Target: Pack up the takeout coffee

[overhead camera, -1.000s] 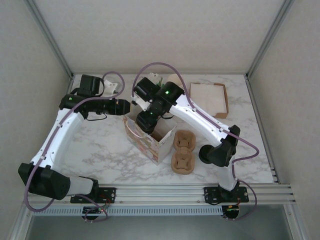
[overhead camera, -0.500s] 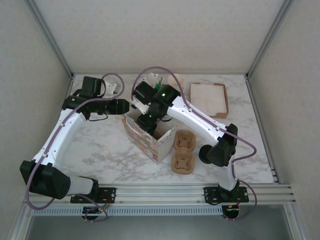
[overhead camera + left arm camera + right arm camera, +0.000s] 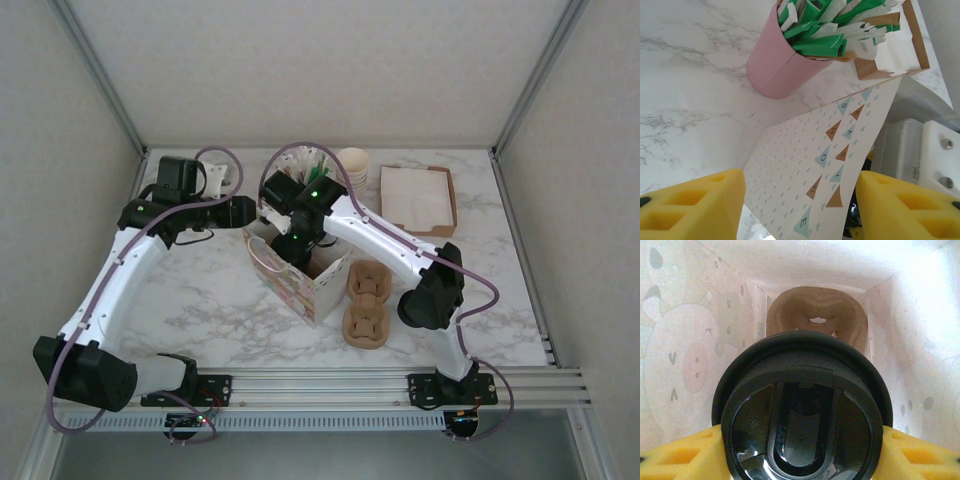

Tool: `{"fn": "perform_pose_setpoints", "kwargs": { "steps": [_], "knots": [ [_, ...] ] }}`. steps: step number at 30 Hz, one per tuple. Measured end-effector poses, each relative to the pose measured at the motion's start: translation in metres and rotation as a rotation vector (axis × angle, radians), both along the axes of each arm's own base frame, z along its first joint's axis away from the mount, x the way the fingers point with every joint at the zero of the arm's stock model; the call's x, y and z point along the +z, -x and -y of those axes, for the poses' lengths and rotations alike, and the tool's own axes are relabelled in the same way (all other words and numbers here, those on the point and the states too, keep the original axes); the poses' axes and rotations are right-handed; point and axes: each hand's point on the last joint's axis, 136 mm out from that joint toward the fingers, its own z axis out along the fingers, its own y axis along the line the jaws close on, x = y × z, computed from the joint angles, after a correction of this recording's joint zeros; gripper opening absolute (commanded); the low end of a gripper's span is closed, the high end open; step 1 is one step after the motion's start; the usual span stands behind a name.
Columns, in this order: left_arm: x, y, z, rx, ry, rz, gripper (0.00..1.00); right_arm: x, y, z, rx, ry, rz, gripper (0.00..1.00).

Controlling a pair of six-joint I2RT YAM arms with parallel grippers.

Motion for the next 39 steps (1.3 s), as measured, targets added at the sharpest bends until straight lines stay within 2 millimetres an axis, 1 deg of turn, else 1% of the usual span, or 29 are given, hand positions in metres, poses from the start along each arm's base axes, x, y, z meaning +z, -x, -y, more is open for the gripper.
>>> {"fn": "perform_pose_setpoints", "kwargs": {
  "steps": [4,9,11,13,18,32,39],
  "knots": [
    [0.006,-0.001,-0.008,0.038,0.004,0.035,0.63,-0.002,-0.002,-0.003,0.000,-0.010,0.008,0.54],
    [0.016,-0.004,-0.026,0.122,0.017,0.093,0.62,-0.012,-0.005,-0.005,0.004,-0.009,0.018,0.54],
    [0.023,-0.004,-0.033,0.153,0.022,0.126,0.61,-0.012,-0.007,-0.008,0.004,-0.018,0.025,0.54],
    [0.029,-0.003,-0.036,0.166,0.033,0.161,0.61,-0.013,-0.008,-0.008,0.003,-0.020,0.028,0.54],
    [0.035,0.001,-0.038,0.177,0.040,0.204,0.60,-0.013,-0.010,-0.010,0.002,-0.031,0.039,0.53],
    [0.022,-0.009,-0.041,0.200,0.012,0.170,0.57,-0.009,-0.017,-0.012,0.012,-0.039,0.104,0.53],
    [0.009,-0.015,-0.045,0.220,-0.015,0.136,0.56,-0.005,-0.021,-0.015,0.012,-0.054,0.132,0.53]
  ]
}}
